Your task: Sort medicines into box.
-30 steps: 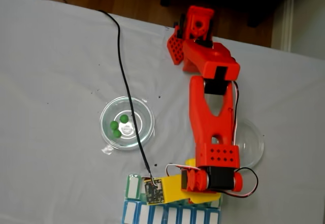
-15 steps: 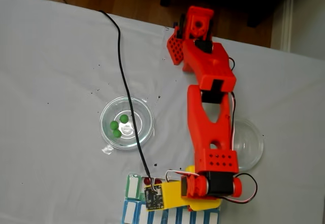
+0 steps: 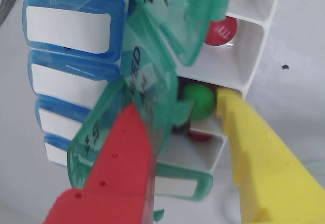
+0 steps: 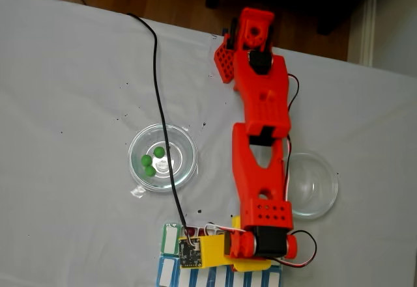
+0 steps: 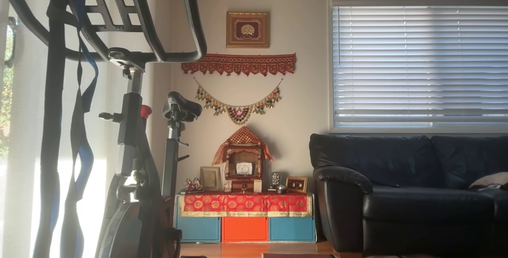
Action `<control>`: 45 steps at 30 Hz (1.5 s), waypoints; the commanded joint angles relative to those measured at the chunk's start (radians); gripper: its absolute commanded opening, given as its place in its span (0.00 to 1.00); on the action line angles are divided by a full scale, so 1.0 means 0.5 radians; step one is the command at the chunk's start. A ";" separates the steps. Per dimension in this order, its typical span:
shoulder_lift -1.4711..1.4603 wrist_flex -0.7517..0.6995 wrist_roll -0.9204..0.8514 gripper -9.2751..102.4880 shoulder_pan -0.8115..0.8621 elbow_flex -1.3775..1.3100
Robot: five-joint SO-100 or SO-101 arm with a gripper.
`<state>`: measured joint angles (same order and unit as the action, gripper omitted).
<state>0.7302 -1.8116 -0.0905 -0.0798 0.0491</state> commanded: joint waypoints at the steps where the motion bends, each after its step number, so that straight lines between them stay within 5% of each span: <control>1: -0.175 -0.193 0.058 0.09 -0.031 -0.844; 12: 0.086 -0.196 0.074 0.12 -0.040 -0.430; 14: 0.163 -0.196 0.052 0.23 -0.037 -0.316; 20: 0.353 -0.196 0.003 0.32 -0.040 -0.012; 45: 0.755 -0.193 -0.101 0.37 -0.043 0.565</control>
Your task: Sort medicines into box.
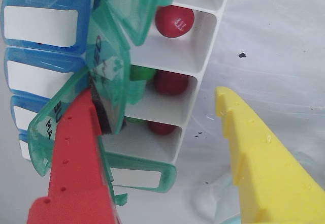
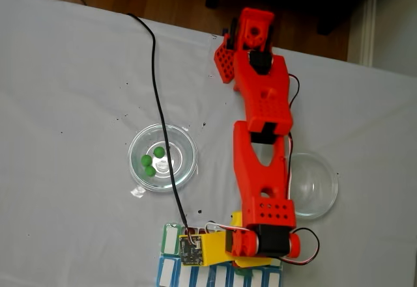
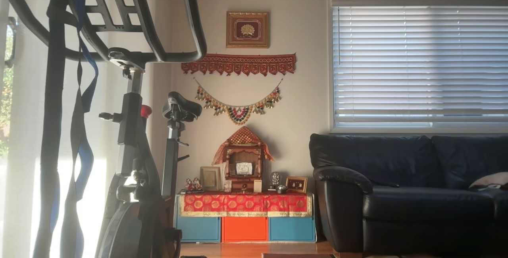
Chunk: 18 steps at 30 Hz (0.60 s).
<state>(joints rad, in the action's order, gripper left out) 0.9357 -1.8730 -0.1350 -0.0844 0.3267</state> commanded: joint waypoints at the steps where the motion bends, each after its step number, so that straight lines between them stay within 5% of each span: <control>1: 0.359 -0.071 -0.012 0.36 -0.031 0.028; 6: 0.558 -0.071 0.018 0.14 -0.018 0.227; 18: 1.209 -0.071 -0.132 0.10 0.212 0.733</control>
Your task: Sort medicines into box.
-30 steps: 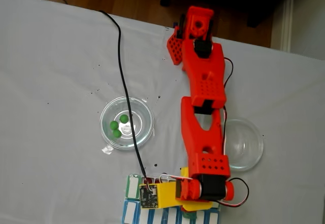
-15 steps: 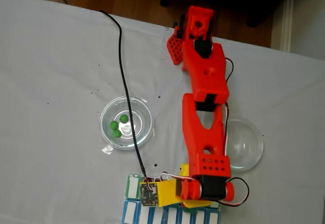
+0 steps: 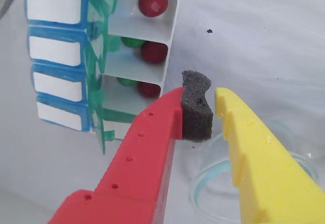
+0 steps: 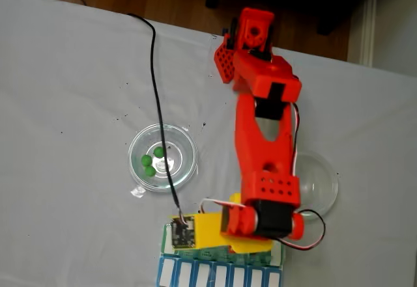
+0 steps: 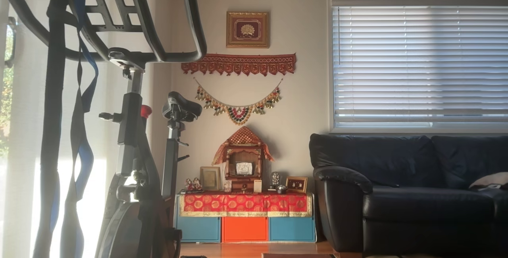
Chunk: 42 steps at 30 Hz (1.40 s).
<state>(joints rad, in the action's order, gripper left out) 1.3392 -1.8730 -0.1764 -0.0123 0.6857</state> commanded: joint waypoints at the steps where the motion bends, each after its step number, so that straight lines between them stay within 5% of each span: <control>1: 0.454 -0.071 -0.083 0.10 0.095 0.071; 10: 0.746 -0.067 -0.390 0.09 0.451 0.540; 27: 1.046 0.196 -1.675 0.10 0.951 1.390; 42: 0.798 0.620 -1.979 0.10 1.123 1.491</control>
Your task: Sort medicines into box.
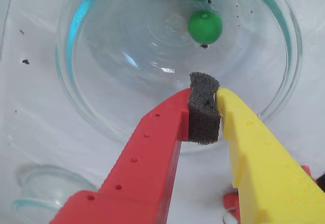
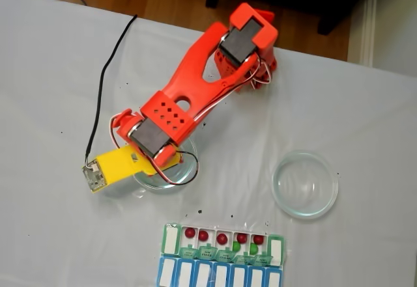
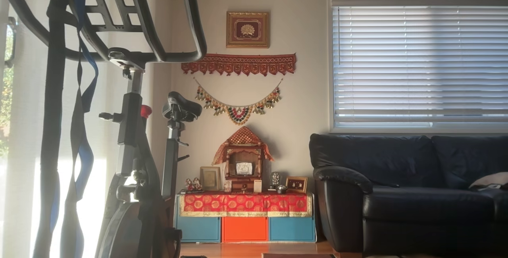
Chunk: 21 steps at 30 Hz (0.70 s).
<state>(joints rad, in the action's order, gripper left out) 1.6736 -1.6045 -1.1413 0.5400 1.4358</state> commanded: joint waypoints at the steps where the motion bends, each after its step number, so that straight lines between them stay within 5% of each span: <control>1: 0.129 0.089 -0.067 0.10 0.021 -0.009; 21: 0.396 0.503 -0.218 0.14 0.077 0.491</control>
<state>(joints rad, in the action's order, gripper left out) 1.7671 -1.3591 -1.2533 0.5798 1.7135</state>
